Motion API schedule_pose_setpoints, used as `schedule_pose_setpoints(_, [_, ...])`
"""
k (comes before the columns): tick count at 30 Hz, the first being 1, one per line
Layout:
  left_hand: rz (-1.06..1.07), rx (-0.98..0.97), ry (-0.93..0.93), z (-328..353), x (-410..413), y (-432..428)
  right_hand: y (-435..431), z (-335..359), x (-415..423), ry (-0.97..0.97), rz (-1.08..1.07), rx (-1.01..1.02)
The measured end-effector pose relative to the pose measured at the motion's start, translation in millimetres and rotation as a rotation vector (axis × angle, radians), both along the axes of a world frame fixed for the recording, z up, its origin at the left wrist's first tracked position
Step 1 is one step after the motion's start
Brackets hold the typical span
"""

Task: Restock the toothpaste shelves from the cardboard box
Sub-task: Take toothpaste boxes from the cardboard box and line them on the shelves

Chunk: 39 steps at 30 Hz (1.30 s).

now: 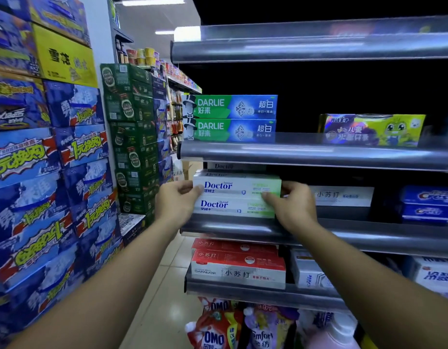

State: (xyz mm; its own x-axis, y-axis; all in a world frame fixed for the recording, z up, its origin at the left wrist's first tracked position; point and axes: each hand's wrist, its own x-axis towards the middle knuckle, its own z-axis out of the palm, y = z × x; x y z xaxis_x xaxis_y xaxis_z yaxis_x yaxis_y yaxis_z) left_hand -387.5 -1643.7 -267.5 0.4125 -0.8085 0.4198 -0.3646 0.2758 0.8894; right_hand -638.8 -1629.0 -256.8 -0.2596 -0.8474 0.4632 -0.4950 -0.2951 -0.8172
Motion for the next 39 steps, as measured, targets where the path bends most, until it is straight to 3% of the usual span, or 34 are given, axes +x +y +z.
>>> schedule_pose_setpoints(8, [0.087,0.032,-0.101,-7.7,-0.2,-0.2,0.6,-2.5,-7.2,0.056,0.034,0.031])
schedule_pose_setpoints(18, [0.132,0.128,-0.162,3.1,-9.9,-18.3,-22.6,5.9,3.4,0.118,-0.172,0.165])
schedule_pose_setpoints(28, [0.182,0.202,-0.112,7.4,-23.2,-23.0,-24.8,27.5,10.4,0.258,-0.204,0.277])
schedule_pose_setpoints(31, [0.196,0.105,-0.071,2.4,-21.4,-0.5,3.0,25.7,-5.6,0.249,-0.200,0.130])
schedule_pose_setpoints(34, [0.169,-0.154,-0.118,-18.1,-24.1,36.4,56.2,8.6,-32.5,0.207,-0.122,-0.033])
schedule_pose_setpoints(37, [0.083,-0.343,-0.205,-55.3,-47.2,84.0,111.8,-23.8,-67.2,0.126,-0.044,-0.064])
schedule_pose_setpoints(39, [-0.026,-0.336,-0.200,-93.6,-74.1,111.7,137.3,-49.3,-89.9,0.060,-0.032,-0.028])
